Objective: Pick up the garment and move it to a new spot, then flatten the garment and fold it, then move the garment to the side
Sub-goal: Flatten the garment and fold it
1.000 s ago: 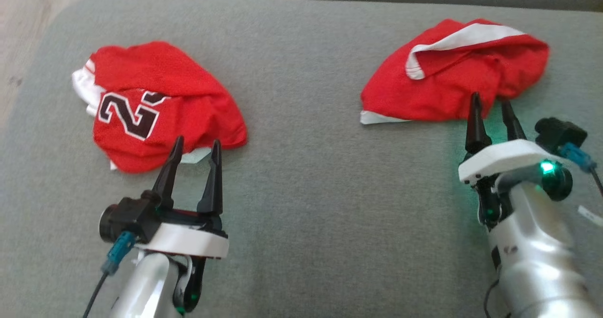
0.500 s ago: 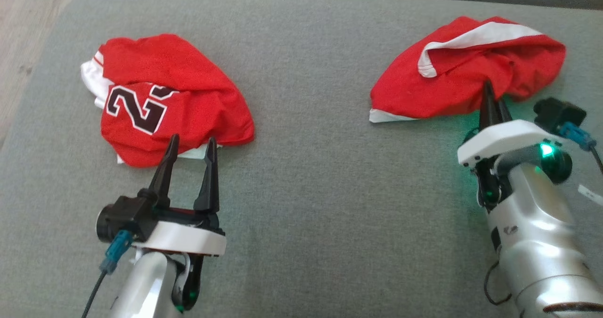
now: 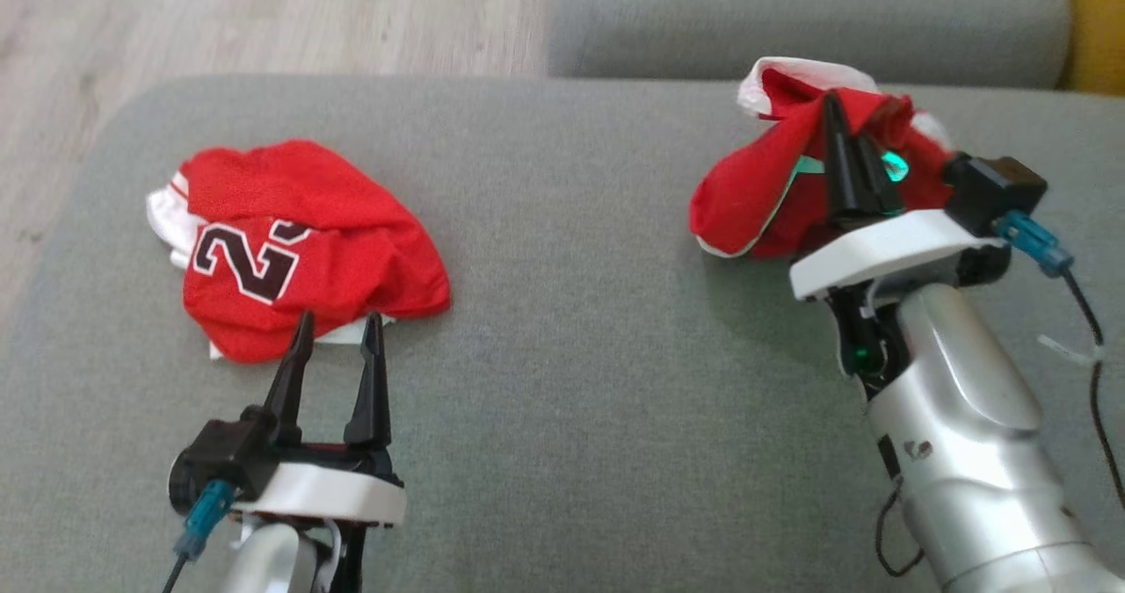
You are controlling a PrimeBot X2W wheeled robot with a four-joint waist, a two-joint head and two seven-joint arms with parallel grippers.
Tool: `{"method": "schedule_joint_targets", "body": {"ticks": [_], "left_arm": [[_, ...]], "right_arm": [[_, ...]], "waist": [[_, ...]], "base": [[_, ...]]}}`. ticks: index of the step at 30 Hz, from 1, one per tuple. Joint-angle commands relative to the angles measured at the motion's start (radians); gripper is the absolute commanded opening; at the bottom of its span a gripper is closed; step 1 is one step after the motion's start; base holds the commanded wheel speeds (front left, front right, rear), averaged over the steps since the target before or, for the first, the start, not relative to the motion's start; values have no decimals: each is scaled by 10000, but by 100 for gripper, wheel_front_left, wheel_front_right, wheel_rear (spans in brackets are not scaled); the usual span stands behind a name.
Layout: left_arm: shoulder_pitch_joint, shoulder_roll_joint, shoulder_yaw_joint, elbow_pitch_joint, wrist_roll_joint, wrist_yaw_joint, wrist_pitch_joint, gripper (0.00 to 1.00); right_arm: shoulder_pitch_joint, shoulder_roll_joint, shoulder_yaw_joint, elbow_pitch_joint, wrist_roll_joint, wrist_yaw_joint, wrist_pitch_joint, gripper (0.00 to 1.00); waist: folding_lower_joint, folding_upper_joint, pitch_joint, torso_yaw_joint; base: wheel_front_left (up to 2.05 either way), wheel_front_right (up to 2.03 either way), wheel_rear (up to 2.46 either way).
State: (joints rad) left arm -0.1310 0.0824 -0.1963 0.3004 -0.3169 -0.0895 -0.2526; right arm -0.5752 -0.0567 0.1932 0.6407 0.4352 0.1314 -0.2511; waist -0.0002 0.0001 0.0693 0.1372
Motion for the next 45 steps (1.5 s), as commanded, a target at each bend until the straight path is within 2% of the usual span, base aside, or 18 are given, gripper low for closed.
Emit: {"method": "schedule_joint_targets", "body": {"ticks": [1, 4, 5, 6, 9, 12, 17, 22, 26, 30, 31, 32, 40, 43, 45], "left_arm": [[-206, 3, 381, -299, 83, -47, -91, 100], [-63, -60, 432, -325, 56, -48, -91, 100], [35, -84, 498, -318, 35, -51, -91, 100], [86, -95, 541, -322, 20, -50, -91, 100], [221, -126, 680, -373, -41, -45, -91, 100], [309, -142, 838, -453, -55, -8, -91, 100], [363, -174, 1083, -679, -58, 60, -91, 100], [297, -219, 1102, -789, -22, 33, -91, 100], [210, -244, 1090, -806, 28, -13, -91, 100], [117, -262, 1094, -784, 95, -51, -91, 100], [90, -266, 1086, -776, 109, -62, -91, 100], [62, -270, 1073, -765, 120, -75, -91, 100], [-109, -288, 1089, -701, 182, -145, -91, 100], [-155, -292, 1128, -690, 204, -169, -91, 100], [-154, -295, 1148, -689, 215, -183, -91, 100]], "right_arm": [[-487, 65, 326, -351, 114, -7, -107, 0], [-1017, 65, 993, -318, 460, -7, -107, 0], [-1492, 65, 1477, -402, 1173, -7, -107, 0], [-1779, 65, 1620, -486, 1385, -7, -107, 0], [-2526, 65, 1809, -922, 1729, -7, -107, 0], [-2920, 65, 1476, -1193, 1681, -7, -107, 0], [-2623, -5, 236, -713, 833, -7, -107, 0], [-1623, -510, -1457, 381, -263, -7, -18, 0], [-914, -921, -3023, 1280, -1481, -7, 395, 0], [-454, -960, -4230, 2013, -2848, -7, 1158, 0], [-392, -939, -4585, 2113, -3207, -7, 1276, 90], [-350, -882, -4927, 2156, -3551, -7, 1352, 100], [-251, -281, -6076, 1319, -5690, -7, 994, 100], [-164, -117, -6134, 804, -6283, -7, 677, 100], [-89, -25, -5745, 487, -6363, -7, 412, 100]], "waist": [[2, -1, -293, -21], [2, -1, -532, 75], [2, -1, -642, 131], [2, -1, -678, 146], [2, -1, -714, 157], [2, -1, -680, 74], [2, -1, -498, -296], [2, -1, -335, -761], [2, -1, -224, -1089], [2, -1, -94, -1319], [2, -1, -64, -1351], [2, -1, -40, -1372], [2, -1, 24, -1478], [2, -1, -34, -1486], [2, -1, -81, -1484]], "base": [[0, 0, 0], [0, 0, 0], [0, 0, 0], [0, 0, 0], [0, 0, 0], [0, 0, 0], [0, 0, 0], [0, 0, 0], [0, 0, 0], [0, 0, 0], [0, 0, 0], [0, 0, 0], [0, 0, 0], [0, 0, 0], [0, 0, 0]]}}
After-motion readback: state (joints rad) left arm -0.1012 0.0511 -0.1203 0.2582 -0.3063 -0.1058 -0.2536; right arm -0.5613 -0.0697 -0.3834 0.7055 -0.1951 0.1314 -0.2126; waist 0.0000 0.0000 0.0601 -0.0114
